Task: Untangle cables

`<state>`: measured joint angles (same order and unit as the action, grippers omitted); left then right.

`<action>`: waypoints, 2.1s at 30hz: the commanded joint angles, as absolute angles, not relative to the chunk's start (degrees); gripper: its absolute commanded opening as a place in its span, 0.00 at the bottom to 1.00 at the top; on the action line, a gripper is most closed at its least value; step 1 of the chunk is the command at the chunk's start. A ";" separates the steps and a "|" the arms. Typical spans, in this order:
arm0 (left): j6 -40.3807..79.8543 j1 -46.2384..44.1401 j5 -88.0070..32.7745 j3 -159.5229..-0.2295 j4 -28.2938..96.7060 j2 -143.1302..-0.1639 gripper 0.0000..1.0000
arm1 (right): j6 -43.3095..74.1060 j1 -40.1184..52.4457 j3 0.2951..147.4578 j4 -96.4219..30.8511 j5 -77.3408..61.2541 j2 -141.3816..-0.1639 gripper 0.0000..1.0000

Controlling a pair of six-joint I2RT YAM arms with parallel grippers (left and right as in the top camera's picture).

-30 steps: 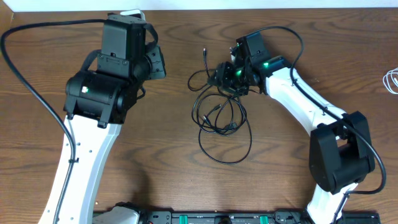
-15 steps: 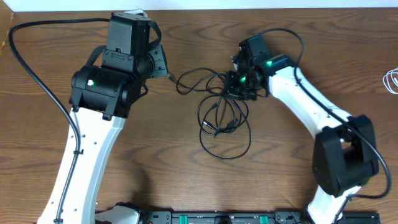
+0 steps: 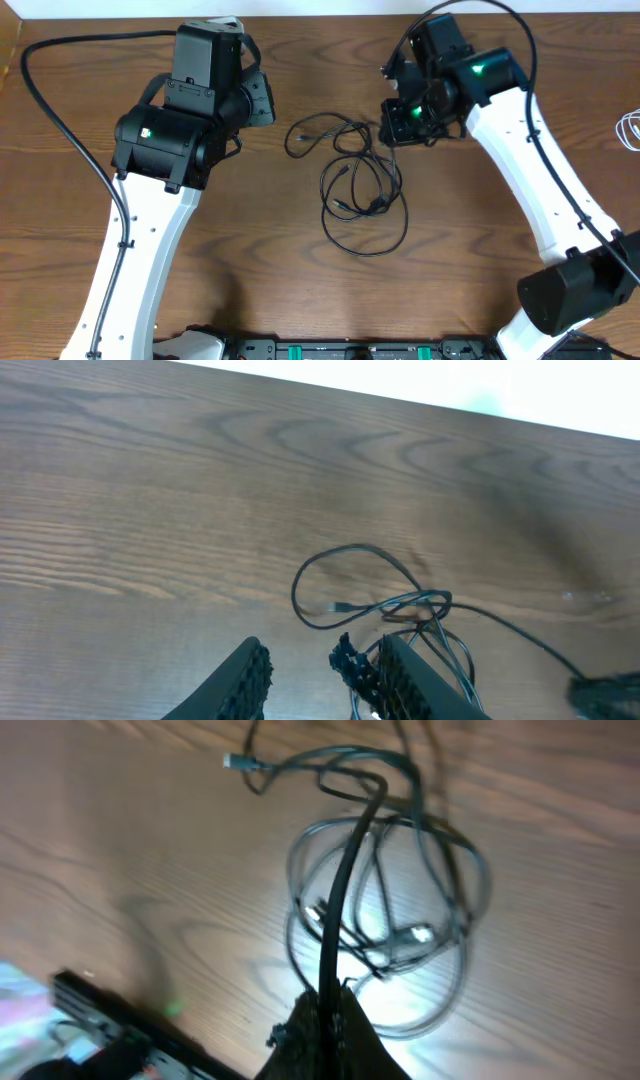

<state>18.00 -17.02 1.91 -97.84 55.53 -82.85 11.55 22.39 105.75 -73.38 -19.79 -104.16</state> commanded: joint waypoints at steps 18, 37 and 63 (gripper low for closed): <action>18.11 -16.78 1.50 -97.73 55.64 -83.13 0.36 | 5.15 24.97 116.33 -95.18 1.56 -104.36 0.01; 18.11 -16.80 1.50 -97.73 55.88 -85.01 0.36 | 6.50 25.67 115.55 -93.17 0.91 -100.73 0.01; 9.61 -20.75 -20.58 -97.73 51.46 -94.94 0.36 | 12.69 -10.04 117.64 -87.92 -14.15 -88.51 0.01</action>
<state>11.92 -19.11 -17.74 -97.84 52.21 -93.58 14.63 -9.69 117.19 -87.70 -10.31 -87.18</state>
